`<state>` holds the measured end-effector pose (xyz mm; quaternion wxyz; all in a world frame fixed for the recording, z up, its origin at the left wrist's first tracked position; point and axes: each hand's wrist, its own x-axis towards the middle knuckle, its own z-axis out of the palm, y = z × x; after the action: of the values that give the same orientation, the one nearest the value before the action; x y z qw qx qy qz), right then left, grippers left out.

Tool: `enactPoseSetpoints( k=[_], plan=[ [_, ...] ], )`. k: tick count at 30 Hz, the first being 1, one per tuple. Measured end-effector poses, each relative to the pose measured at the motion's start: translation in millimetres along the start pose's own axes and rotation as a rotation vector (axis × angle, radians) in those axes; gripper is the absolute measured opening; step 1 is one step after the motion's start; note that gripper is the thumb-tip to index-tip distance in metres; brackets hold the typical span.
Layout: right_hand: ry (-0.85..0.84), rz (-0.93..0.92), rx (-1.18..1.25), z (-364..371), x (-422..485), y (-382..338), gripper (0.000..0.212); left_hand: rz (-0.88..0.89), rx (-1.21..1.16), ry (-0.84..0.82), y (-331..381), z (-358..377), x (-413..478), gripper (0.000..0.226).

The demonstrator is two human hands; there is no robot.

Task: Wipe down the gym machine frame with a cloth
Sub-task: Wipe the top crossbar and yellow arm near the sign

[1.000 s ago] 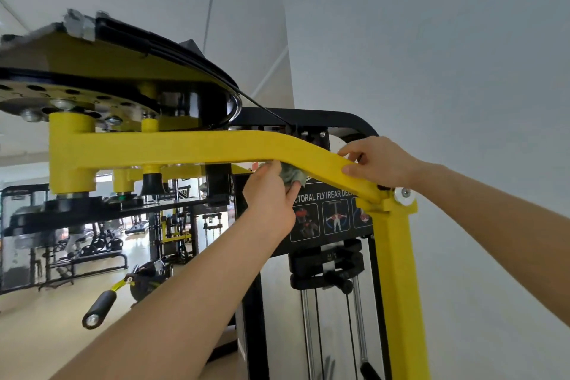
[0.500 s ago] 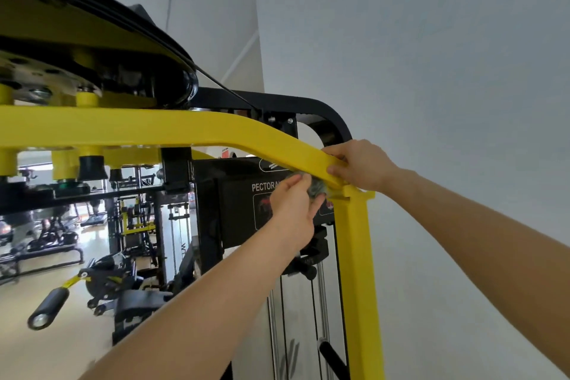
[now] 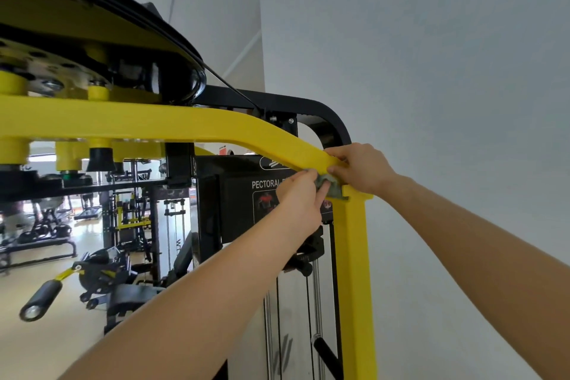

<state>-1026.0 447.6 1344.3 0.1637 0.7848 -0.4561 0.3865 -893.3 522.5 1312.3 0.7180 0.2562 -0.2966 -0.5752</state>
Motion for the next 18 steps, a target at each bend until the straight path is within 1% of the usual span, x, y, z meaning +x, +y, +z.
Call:
enactPoseSetpoints(
  k=[4, 9, 12, 14, 18],
  plan=[
    [0.021, 0.026, 0.039, 5.2, -3.1, 0.7, 0.046, 0.101, 0.011, 0.002, 25.4, -10.7, -9.0, 0.015],
    [0.062, 0.081, 0.010, 13.5, -6.0, -2.6, 0.044, 0.257, 0.065, 0.054, 66.3, -26.8, -21.6, 0.021],
    [0.099, 0.110, 0.089, 19.8, -6.7, -5.5, 0.042, 0.323, 0.065, 0.092, 91.3, -33.1, -31.1, 0.012],
    [0.136, 0.138, 0.170, 23.0, -8.3, -5.9, 0.041, 0.355, 0.075, 0.113, 103.9, -38.6, -37.2, 0.012],
    [0.269, 0.155, 0.263, 26.5, -10.4, -18.0, 0.043, 0.401, 0.114, 0.140, 119.2, -50.7, -46.4, 0.012]
  ],
)
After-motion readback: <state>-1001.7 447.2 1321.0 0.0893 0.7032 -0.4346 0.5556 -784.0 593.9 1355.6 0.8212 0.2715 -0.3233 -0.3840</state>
